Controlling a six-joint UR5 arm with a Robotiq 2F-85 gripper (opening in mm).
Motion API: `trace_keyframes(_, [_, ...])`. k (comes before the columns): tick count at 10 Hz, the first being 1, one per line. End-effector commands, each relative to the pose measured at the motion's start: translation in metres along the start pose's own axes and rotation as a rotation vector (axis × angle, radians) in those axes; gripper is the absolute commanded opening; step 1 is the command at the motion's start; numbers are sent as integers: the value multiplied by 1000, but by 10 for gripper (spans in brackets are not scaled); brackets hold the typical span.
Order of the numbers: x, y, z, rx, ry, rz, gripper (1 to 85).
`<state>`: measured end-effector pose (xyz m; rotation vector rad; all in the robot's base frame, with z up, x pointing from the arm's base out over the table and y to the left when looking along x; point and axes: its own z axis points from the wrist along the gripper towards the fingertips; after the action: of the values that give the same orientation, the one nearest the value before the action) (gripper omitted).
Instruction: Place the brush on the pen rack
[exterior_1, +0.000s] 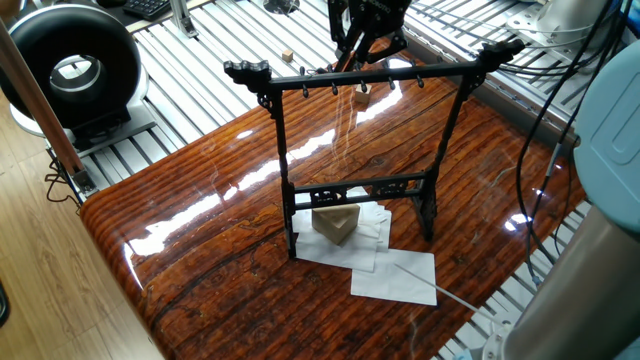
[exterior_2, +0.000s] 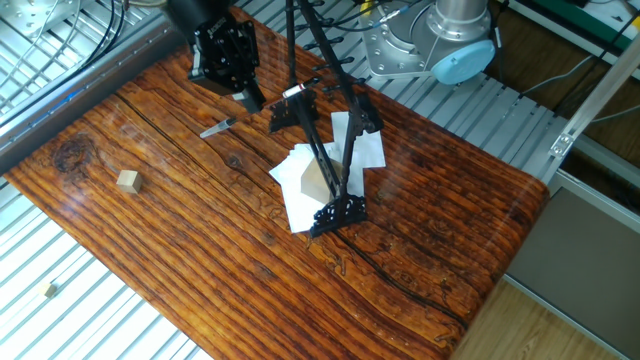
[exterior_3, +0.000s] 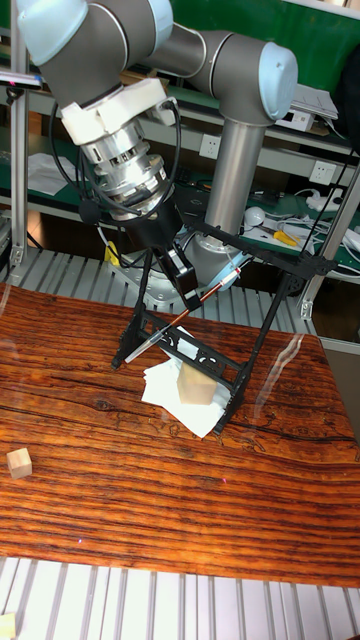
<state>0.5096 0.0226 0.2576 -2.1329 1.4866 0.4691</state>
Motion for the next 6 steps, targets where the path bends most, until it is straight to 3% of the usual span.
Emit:
trace_keyframes(1, [-1,-3,-2,11,-2,0,10])
trace_keyframes(6, [-5,-7,-2,25,-19,28,10])
